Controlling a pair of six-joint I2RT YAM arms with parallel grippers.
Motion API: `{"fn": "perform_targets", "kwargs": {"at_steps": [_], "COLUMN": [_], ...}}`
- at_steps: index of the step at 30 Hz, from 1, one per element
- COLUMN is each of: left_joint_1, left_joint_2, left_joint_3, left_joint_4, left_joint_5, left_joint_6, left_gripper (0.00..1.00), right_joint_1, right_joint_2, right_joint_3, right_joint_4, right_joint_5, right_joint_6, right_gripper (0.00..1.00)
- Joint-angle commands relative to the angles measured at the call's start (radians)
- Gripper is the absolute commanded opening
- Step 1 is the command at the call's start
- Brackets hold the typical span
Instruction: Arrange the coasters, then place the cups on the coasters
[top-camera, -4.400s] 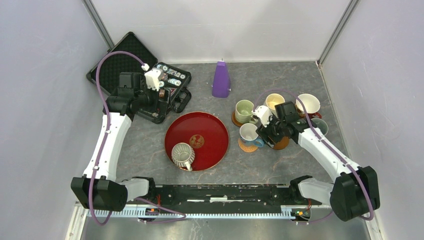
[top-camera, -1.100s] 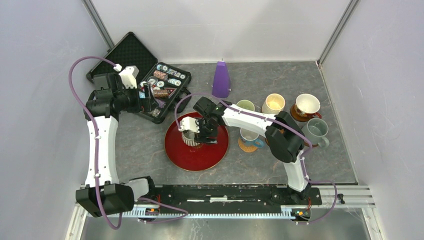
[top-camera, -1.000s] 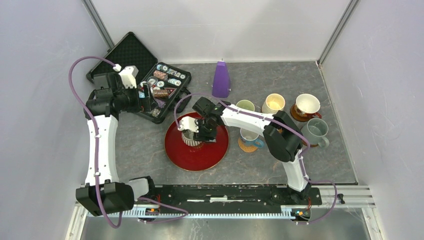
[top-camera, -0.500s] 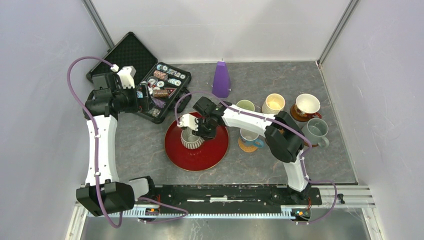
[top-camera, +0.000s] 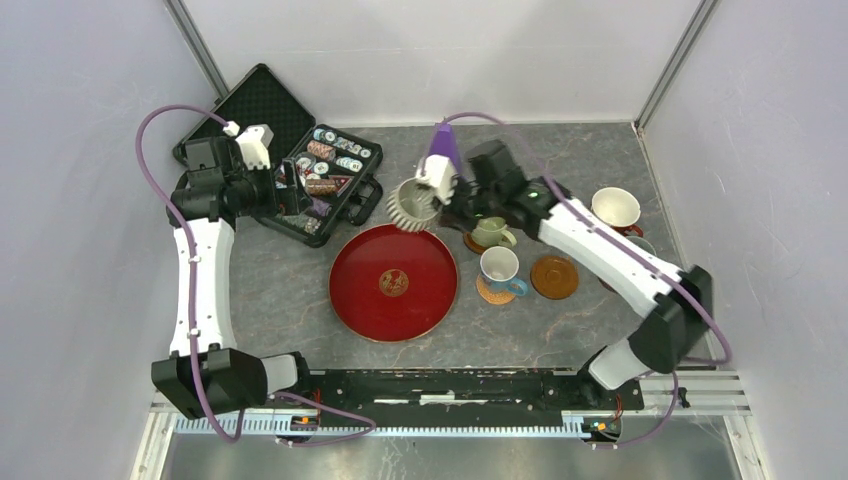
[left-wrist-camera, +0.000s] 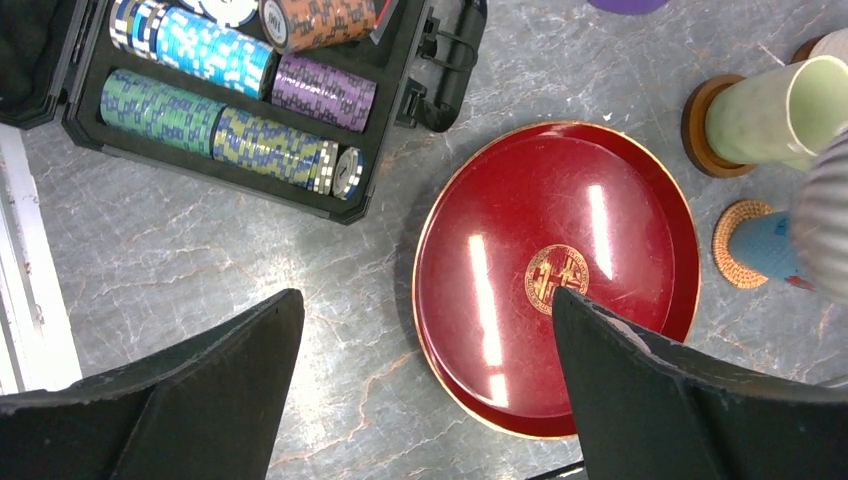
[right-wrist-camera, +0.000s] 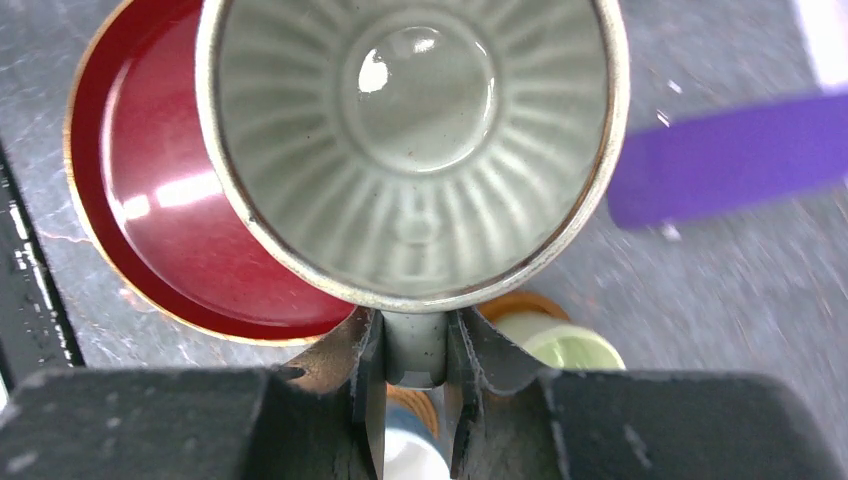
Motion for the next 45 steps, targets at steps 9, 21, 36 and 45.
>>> {"fn": "perform_targets", "kwargs": {"at_steps": [9,21,36,45], "left_joint_1": [-0.013,-0.150,-0.187,-0.187], "left_joint_2": [0.095,0.148,0.149,0.136], "left_joint_3": [0.095,0.095,0.111,0.097], "left_joint_4": [0.030,0.083,0.097,0.097], "left_joint_5": [0.070,0.017,0.000,0.018], "left_joint_6": [0.072,0.084,0.082,0.075], "left_gripper": [1.00,1.00,1.00,1.00], "right_joint_1": [-0.234,-0.407,-0.819,-0.896], "right_joint_2": [-0.415,-0.715,-0.570,-0.591], "right_joint_3": [-0.276,-0.538,-0.607,-0.739], "right_joint_4": [0.014,-0.093,-0.208,-0.140], "right_joint_5": [0.073,0.194,-0.082,-0.096], "right_joint_6": [0.061,0.108,-0.202,-0.306], "right_gripper": [0.00,0.00,0.00,0.00]}}
